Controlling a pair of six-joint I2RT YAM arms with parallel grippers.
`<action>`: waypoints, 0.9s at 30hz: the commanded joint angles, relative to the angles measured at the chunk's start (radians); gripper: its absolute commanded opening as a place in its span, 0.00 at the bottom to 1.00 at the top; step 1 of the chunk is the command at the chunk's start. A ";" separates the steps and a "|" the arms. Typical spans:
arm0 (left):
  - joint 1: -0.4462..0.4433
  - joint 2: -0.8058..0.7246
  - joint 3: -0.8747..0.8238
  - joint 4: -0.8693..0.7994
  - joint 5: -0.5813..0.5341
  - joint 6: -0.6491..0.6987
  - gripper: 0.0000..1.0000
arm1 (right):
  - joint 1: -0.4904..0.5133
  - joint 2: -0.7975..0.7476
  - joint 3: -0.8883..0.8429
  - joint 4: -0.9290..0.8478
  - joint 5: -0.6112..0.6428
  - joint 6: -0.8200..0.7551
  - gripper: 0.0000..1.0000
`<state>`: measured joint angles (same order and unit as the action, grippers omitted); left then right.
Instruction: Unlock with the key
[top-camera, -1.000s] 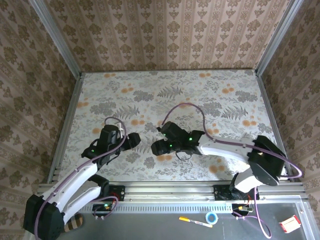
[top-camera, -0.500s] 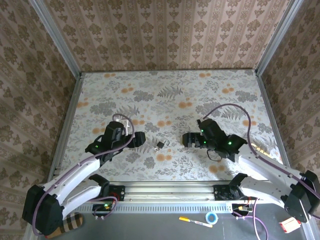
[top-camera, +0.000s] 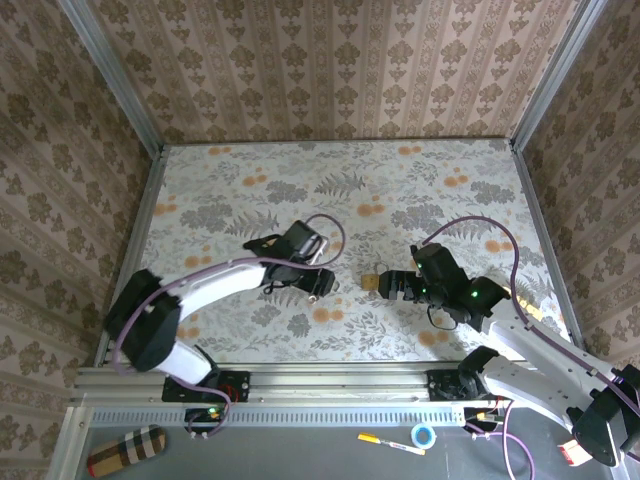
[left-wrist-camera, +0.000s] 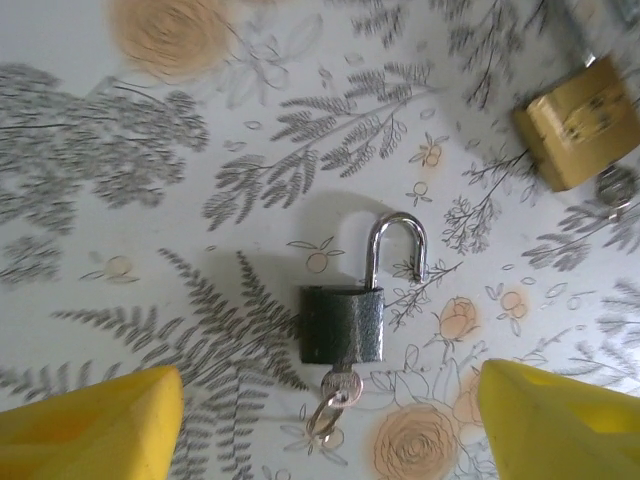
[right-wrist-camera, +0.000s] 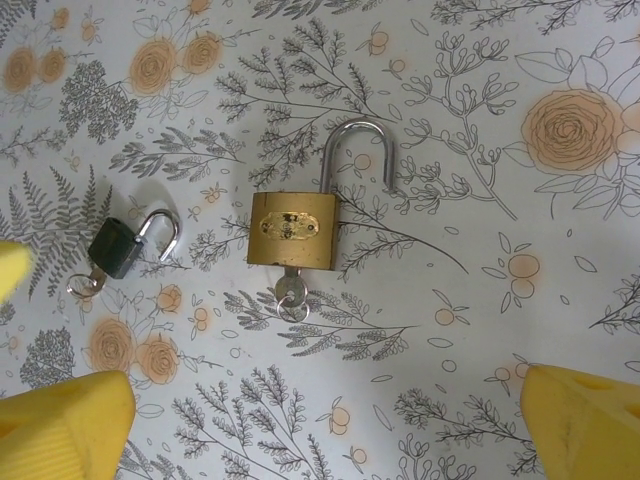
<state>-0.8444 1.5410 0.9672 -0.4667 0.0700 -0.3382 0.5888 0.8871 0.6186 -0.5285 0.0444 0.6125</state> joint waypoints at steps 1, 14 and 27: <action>-0.008 0.112 0.098 -0.163 -0.021 0.078 0.76 | -0.008 -0.023 -0.009 -0.031 -0.016 -0.002 1.00; -0.017 0.297 0.247 -0.260 -0.003 0.113 0.69 | -0.018 -0.062 -0.031 -0.047 -0.012 -0.013 1.00; -0.027 0.375 0.275 -0.245 -0.010 0.051 0.56 | -0.029 -0.060 -0.033 -0.035 -0.021 -0.020 1.00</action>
<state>-0.8757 1.8858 1.2289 -0.7025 0.0502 -0.2657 0.5655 0.8387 0.5972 -0.5541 0.0299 0.6044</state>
